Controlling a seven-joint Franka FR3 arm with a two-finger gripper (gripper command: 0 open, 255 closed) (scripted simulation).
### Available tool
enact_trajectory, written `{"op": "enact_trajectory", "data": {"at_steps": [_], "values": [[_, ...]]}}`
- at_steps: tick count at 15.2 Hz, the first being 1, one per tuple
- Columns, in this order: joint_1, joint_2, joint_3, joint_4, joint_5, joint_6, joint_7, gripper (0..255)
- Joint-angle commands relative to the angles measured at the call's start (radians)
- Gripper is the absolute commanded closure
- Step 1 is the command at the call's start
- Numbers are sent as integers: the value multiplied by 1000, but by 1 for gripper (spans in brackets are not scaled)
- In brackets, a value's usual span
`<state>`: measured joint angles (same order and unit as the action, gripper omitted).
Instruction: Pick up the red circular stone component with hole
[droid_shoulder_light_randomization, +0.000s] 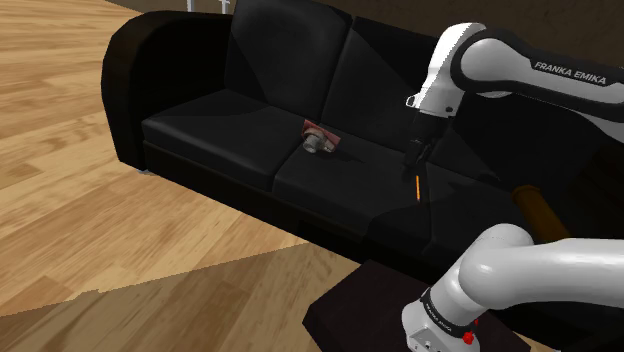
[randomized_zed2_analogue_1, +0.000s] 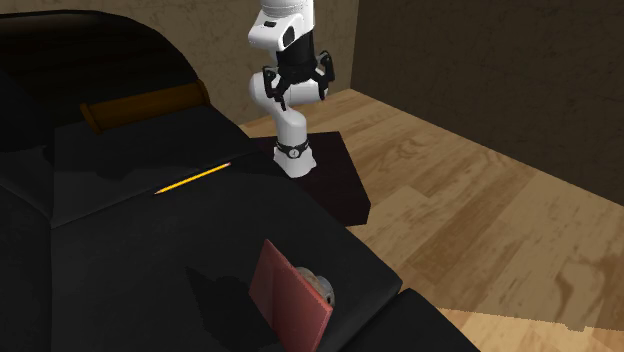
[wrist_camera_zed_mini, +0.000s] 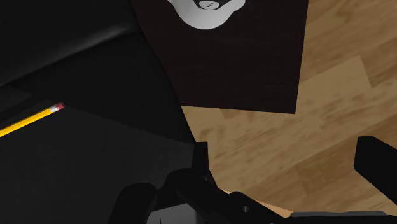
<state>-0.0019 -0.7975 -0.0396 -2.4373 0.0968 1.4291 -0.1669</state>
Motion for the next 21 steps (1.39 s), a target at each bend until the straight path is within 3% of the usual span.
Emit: {"op": "enact_trajectory", "data": {"at_steps": [1,11,21], "values": [[0,0,0,0,0,0,0,0],[19,339,-49,163,-65,245,-157,0],[34,682,-74,442,-78,385,-293,0]]}}
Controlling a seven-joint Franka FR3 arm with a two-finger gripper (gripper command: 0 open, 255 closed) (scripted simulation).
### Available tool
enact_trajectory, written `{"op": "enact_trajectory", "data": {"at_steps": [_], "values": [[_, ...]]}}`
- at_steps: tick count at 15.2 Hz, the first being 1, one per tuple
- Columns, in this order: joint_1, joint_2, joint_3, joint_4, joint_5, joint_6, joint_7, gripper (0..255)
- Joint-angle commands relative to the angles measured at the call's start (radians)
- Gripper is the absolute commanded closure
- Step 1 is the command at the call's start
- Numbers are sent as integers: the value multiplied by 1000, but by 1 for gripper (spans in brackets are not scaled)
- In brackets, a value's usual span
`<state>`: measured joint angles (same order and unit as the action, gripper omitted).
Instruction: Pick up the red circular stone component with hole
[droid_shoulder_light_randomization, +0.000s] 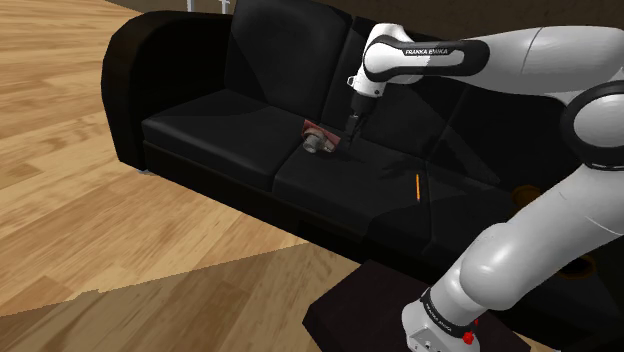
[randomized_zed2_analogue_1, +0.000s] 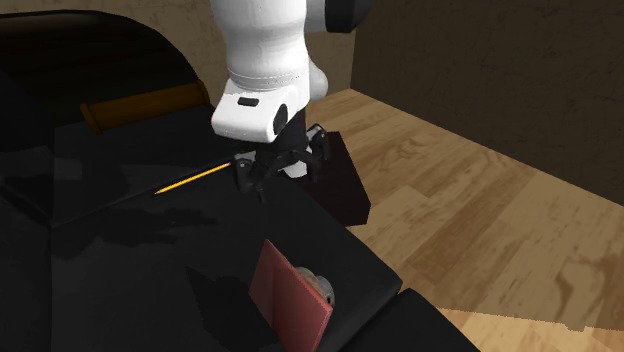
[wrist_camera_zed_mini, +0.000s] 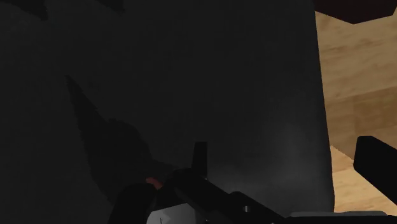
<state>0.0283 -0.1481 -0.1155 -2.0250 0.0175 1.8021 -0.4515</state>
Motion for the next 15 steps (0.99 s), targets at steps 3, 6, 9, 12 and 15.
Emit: {"op": "enact_trajectory", "data": {"at_steps": [3,6,9,12,15], "values": [[5,136,0,137,3,31,-45,0],[5,241,0,257,7,40,-80,0],[3,350,3,392,11,38,-112,0],[3,355,4,372,12,64,-114,0],[3,360,4,339,13,102,-114,0]]}}
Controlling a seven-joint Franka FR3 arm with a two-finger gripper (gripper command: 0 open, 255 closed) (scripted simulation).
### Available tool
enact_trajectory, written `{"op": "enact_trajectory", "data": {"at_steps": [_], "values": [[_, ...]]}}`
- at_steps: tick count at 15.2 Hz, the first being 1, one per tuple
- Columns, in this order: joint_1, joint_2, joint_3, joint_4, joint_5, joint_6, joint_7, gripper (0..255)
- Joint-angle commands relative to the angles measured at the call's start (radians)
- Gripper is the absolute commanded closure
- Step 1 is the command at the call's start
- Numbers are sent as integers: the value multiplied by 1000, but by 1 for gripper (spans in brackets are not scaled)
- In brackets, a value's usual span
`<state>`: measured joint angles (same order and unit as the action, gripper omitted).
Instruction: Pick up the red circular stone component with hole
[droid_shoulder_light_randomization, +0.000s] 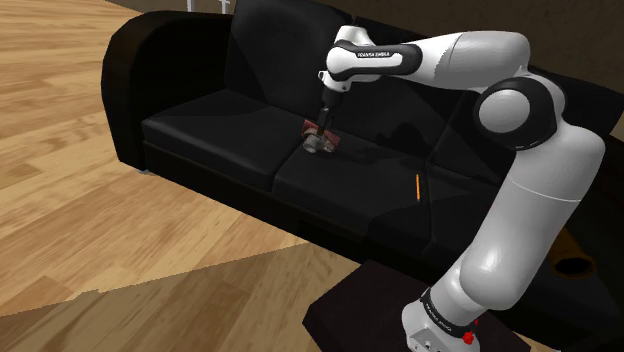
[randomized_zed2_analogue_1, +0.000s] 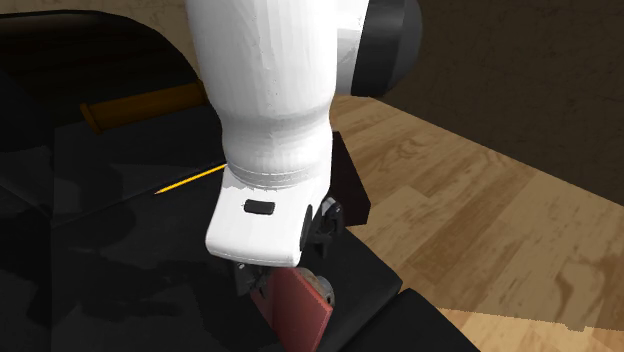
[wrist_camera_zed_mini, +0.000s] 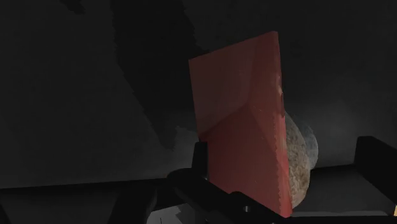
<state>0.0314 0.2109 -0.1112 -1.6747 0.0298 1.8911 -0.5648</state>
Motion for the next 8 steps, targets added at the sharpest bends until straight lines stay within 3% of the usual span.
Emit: {"op": "enact_trajectory", "data": {"at_steps": [1,4,5,8], "values": [[0,3,0,-22,1,26,-1,0],[0,7,0,-39,1,46,-2,0],[0,7,0,-39,1,47,-2,255],[0,8,0,-38,1,47,-2,255]]}}
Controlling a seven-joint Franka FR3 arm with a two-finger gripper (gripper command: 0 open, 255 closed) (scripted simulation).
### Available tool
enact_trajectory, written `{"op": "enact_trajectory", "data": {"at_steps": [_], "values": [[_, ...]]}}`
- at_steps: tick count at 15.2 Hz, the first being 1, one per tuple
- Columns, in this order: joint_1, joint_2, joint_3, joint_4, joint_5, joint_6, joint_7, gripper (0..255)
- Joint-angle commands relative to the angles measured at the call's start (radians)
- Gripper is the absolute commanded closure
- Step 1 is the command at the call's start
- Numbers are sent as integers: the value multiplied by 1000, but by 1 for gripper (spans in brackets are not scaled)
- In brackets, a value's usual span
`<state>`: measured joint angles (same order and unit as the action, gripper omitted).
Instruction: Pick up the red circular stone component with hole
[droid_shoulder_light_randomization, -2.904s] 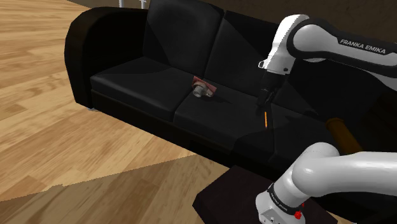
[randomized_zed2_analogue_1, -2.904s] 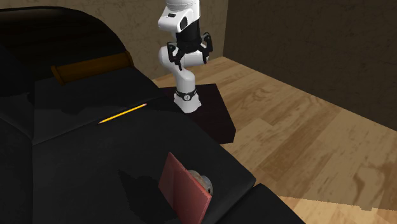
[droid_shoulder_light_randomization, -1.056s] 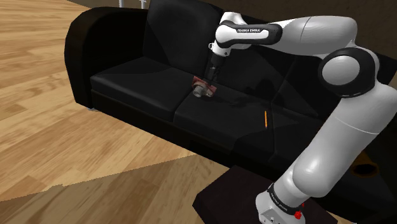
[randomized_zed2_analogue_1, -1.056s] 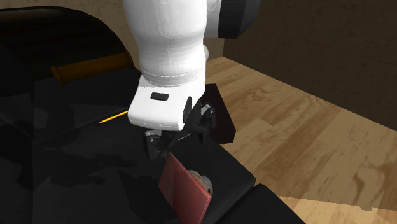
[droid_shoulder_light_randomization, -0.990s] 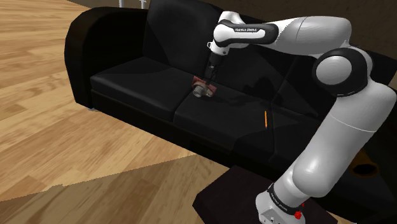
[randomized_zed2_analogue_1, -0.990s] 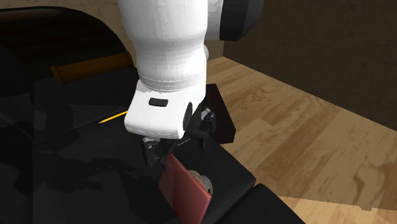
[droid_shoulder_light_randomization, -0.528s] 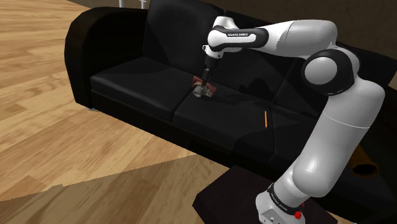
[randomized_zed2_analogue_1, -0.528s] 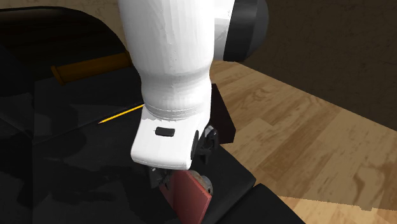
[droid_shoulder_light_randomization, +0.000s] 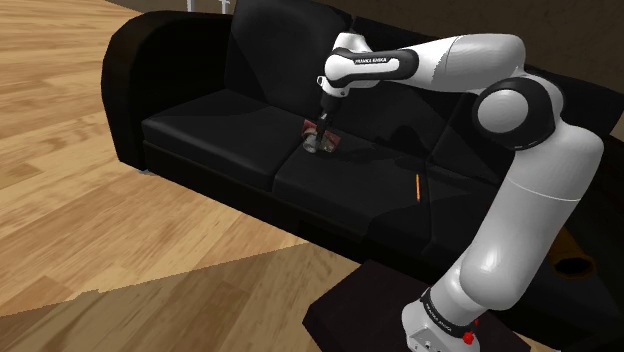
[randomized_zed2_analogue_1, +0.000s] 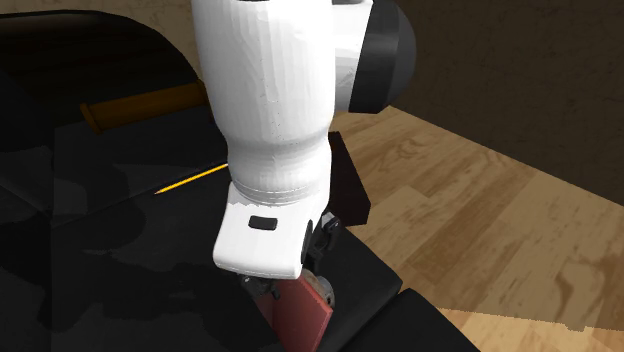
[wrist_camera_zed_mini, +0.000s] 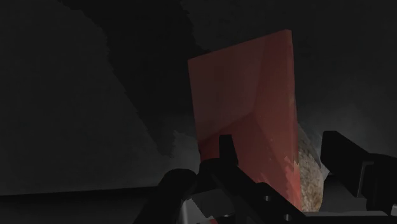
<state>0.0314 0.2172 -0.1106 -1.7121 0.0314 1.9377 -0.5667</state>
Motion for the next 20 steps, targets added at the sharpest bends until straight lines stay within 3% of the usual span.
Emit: {"op": "enact_trajectory", "data": {"at_steps": [1,6,20], "values": [[0,1,0,-1,0,0,0,255],[0,1,0,-1,0,0,0,255],[-2,-13,-2,169,-3,-184,3,255]]}}
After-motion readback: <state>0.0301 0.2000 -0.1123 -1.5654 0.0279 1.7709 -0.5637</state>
